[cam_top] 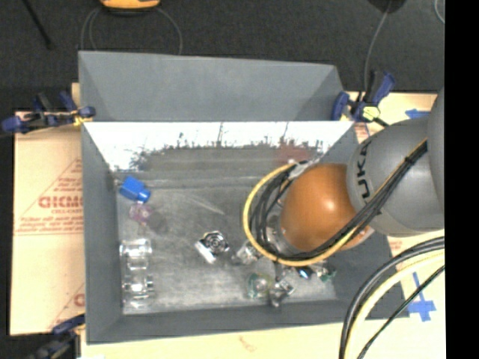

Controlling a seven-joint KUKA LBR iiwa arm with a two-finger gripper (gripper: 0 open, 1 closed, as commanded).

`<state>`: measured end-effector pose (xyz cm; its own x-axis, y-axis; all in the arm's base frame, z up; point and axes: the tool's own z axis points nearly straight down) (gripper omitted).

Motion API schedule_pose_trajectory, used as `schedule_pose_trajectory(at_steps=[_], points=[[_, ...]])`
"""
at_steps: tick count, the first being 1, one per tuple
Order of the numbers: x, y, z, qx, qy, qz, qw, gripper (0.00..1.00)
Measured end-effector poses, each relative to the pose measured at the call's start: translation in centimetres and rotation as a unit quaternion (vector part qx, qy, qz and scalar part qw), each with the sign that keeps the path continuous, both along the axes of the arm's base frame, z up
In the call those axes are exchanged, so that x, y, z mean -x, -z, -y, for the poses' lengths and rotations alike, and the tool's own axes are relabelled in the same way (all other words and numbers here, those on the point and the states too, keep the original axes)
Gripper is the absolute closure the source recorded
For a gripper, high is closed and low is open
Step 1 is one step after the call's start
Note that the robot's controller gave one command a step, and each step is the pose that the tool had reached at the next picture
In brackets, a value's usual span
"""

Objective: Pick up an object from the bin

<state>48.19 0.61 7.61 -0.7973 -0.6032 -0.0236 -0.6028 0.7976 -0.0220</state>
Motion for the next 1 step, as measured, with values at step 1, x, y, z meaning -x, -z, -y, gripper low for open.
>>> schedule_pose_trajectory(at_steps=[1], points=[[0.2,0.02,-0.31,-0.002,-0.003,-0.0032,1.0,1.0]])
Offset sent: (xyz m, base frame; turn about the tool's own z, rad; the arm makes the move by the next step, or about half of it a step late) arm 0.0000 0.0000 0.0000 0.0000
